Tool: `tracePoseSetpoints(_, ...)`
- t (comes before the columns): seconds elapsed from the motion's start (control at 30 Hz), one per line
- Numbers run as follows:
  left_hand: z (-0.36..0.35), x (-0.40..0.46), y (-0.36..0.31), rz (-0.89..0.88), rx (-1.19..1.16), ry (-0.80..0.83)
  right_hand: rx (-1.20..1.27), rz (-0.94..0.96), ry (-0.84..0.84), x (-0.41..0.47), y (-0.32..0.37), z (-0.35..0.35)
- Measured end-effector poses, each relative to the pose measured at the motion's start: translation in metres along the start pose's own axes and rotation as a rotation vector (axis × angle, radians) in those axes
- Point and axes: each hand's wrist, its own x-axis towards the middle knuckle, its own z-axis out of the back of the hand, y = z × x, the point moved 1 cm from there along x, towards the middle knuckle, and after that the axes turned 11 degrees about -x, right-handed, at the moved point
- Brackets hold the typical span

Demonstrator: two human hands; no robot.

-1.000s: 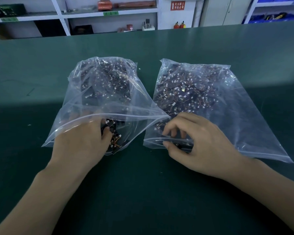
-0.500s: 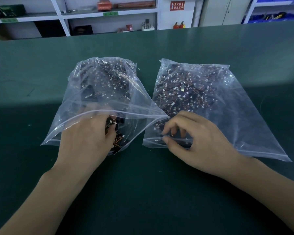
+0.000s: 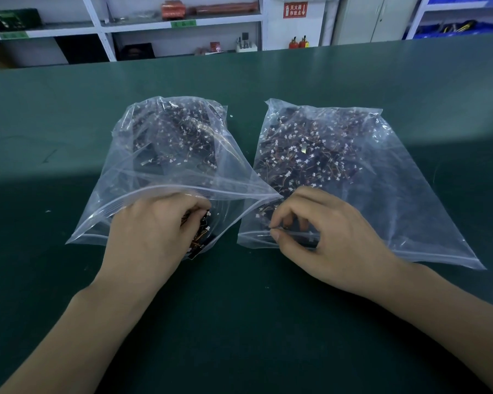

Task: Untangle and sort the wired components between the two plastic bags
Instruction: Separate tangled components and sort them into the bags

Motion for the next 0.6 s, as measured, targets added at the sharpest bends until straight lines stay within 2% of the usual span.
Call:
tracePoseSetpoints(0.3, -0.001, -0.001, -0.016, -0.18, -0.226, -0.065, 0.009, 0.005, -0.026, 0.0, 0.001, -0.003)
tracePoseSetpoints(0.6, -0.005, -0.006, -0.041, -0.196, -0.468, -0.155, 0.065, -0.031, -0.042, -0.002, 0.002, -0.003)
